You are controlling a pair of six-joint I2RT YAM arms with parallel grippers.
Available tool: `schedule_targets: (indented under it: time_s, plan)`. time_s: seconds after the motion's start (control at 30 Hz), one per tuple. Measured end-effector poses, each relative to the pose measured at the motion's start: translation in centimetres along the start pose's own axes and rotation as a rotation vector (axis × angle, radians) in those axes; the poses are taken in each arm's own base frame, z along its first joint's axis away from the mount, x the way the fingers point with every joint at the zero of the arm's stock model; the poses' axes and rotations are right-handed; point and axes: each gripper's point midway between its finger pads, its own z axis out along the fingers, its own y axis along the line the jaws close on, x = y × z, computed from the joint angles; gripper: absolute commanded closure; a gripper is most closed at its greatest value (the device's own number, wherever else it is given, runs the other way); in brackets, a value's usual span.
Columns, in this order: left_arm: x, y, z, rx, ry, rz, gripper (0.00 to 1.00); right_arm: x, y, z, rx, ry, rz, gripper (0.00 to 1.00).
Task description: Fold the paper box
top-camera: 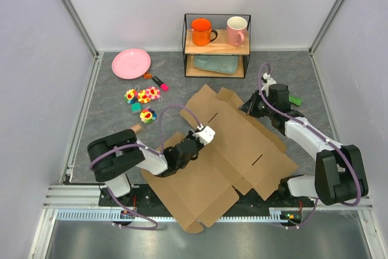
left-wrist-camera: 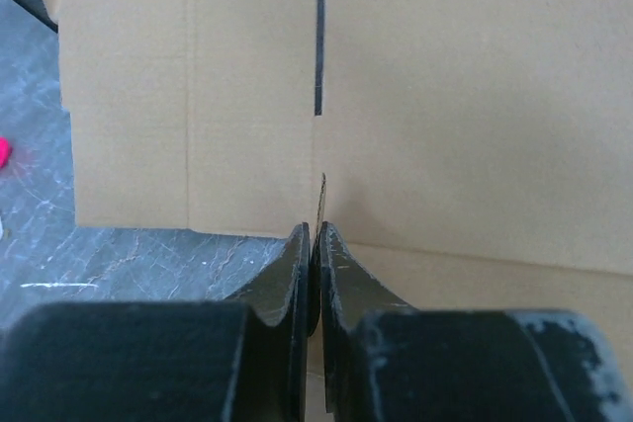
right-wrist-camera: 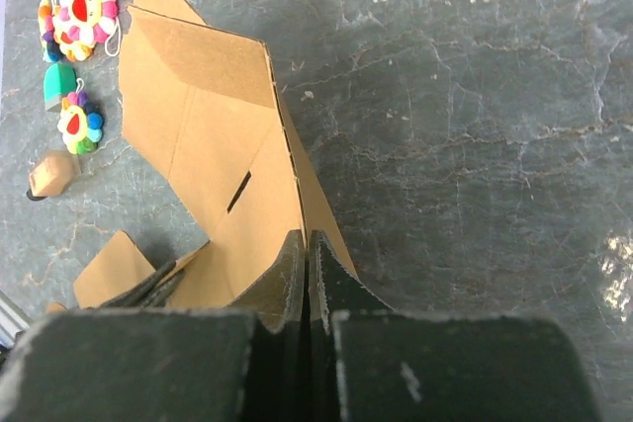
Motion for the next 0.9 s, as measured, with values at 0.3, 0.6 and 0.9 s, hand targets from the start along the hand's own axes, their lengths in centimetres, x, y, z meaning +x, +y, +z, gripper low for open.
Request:
schedule_targets:
  time_s: [0.3, 0.6, 0.9]
  plan:
    - [0.8, 0.3, -0.5, -0.128, 0.024, 0.049, 0.6, -1.1, 5.8, 0.0, -0.056, -0.018, -0.269, 1.0]
    - [0.9, -0.3, -0.9, -0.119, 0.039, -0.046, 0.19, -0.1, 11.0, -1.3, -0.055, -0.089, -0.671, 1.0]
    - [-5.6, 1.7, -3.6, -0.123, -0.098, -0.272, 0.16, -0.3, 12.4, -2.8, 0.048, -0.171, -1.016, 1.0]
